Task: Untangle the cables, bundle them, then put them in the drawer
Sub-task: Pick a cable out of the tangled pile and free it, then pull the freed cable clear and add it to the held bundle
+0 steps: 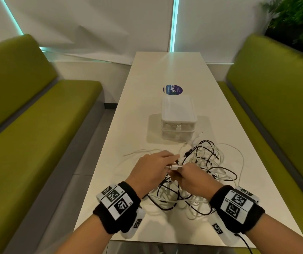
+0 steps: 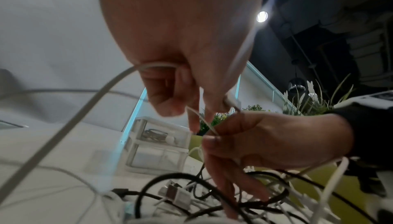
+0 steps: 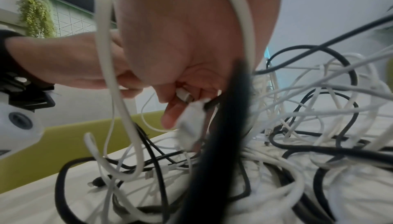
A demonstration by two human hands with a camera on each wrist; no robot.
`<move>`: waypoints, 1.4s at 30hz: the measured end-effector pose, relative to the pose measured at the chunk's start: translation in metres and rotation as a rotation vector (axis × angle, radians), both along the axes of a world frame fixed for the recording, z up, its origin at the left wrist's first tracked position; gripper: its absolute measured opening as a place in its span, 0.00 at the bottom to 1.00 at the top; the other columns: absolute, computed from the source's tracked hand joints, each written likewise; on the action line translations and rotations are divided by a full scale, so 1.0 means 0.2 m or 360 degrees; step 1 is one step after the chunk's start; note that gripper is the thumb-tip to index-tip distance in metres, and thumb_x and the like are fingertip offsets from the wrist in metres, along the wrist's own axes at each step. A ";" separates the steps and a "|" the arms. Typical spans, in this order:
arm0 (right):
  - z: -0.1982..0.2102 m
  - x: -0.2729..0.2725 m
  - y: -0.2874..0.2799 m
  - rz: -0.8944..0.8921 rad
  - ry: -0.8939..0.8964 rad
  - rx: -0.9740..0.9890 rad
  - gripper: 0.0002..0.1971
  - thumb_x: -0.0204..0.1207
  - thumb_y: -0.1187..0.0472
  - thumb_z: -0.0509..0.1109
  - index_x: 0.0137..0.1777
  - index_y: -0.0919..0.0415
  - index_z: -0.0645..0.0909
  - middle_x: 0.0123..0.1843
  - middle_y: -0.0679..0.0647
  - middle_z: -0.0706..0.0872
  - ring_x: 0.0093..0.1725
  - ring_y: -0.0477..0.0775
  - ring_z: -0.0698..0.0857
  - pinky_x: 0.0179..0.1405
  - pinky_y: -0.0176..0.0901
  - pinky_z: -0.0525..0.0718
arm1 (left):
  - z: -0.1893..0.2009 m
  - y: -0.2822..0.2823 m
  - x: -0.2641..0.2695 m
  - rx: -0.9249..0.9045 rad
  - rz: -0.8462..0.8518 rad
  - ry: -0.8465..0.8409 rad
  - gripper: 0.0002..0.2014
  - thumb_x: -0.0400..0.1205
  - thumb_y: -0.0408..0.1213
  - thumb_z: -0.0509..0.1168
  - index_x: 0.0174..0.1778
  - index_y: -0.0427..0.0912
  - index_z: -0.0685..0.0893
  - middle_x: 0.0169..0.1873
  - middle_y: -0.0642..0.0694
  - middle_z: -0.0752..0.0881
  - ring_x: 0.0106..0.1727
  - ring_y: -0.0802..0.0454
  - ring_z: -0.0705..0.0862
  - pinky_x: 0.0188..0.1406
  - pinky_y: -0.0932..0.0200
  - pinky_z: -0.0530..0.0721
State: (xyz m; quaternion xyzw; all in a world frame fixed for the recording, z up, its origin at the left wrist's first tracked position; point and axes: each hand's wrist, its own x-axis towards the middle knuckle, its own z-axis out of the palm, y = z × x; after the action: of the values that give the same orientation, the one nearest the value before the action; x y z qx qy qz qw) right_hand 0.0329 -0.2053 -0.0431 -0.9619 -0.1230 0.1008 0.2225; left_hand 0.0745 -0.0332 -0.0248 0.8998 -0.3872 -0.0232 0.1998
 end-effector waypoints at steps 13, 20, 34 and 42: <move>-0.03 0.04 0.02 -0.0063 -0.0067 -0.0051 0.11 0.86 0.47 0.59 0.55 0.51 0.79 0.30 0.40 0.76 0.30 0.39 0.75 0.29 0.32 0.68 | 0.04 0.31 0.18 0.0030 0.0679 -0.0024 0.08 0.84 0.28 0.53 0.52 0.47 0.69 0.49 0.48 0.84 0.39 0.39 0.83 0.36 0.46 0.79; -0.05 0.09 0.13 -0.0028 -0.0015 -0.0153 0.08 0.85 0.51 0.61 0.52 0.50 0.80 0.44 0.44 0.82 0.42 0.44 0.79 0.41 0.39 0.75 | 0.08 0.67 0.33 0.0234 0.1071 -0.0025 0.08 0.84 0.28 0.53 0.53 0.44 0.71 0.49 0.47 0.77 0.39 0.43 0.77 0.38 0.51 0.72; -0.15 0.17 0.23 -0.0124 0.0014 -0.0252 0.02 0.83 0.53 0.63 0.50 0.49 0.74 0.47 0.45 0.80 0.49 0.50 0.81 0.44 0.42 0.75 | -0.04 0.84 0.30 0.0312 0.1119 0.0187 0.12 0.89 0.41 0.50 0.55 0.43 0.77 0.49 0.42 0.85 0.50 0.35 0.84 0.46 0.46 0.81; -0.18 0.18 0.24 -0.0325 0.0015 -0.0213 0.10 0.82 0.51 0.65 0.50 0.58 0.82 0.45 0.53 0.87 0.48 0.55 0.84 0.47 0.48 0.82 | -0.06 0.45 0.12 -0.0204 0.0836 0.0488 0.20 0.89 0.47 0.52 0.47 0.47 0.89 0.36 0.53 0.85 0.40 0.47 0.80 0.45 0.53 0.77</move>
State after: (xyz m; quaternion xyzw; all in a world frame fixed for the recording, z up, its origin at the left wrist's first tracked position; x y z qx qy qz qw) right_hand 0.0683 -0.1573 -0.0782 -0.9816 -0.0164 0.0902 0.1673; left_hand 0.0985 0.0562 -0.0365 0.9407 -0.1073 -0.0817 0.3113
